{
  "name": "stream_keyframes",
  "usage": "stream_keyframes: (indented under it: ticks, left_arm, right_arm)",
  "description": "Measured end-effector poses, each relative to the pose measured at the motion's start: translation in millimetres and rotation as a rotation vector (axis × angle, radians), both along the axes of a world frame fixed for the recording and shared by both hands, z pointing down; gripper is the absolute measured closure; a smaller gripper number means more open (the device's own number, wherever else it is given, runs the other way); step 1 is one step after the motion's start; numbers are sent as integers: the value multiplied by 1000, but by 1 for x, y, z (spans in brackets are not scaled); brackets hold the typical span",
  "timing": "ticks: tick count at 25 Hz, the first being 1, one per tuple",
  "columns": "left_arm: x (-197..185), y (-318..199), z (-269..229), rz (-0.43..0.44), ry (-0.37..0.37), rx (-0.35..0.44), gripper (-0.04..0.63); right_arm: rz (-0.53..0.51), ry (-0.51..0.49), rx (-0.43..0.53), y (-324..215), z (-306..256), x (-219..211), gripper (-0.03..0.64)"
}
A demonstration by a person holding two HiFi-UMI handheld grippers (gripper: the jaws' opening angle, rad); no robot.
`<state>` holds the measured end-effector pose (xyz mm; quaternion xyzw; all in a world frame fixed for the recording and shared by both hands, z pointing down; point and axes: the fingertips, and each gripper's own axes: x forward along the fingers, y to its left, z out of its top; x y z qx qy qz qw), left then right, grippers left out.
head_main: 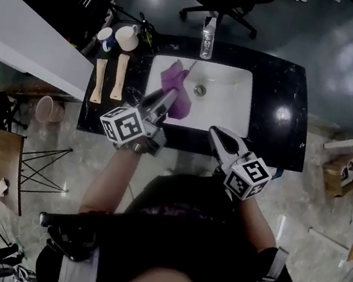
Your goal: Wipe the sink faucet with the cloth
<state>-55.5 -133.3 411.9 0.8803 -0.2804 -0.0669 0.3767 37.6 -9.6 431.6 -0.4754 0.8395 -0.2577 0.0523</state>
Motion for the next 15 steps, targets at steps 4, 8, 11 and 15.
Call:
stream_keyframes:
  ticks: [4, 8, 11, 15]
  left_arm:
    - [12, -11, -11, -34, -12, 41, 514]
    - [16, -29, -27, -76, -40, 98, 514]
    - [27, -46, -38, -71, -45, 115, 514]
    - [42, -86, -49, -75, -33, 133, 514]
  right_arm:
    - [-31, -19, -28, 11, 11, 33, 606]
    - [-49, -57, -54, 20, 25, 57, 606]
    - [-36, -72, -70, 32, 31, 72, 606]
    - [31, -88, -88, 38, 37, 98, 606]
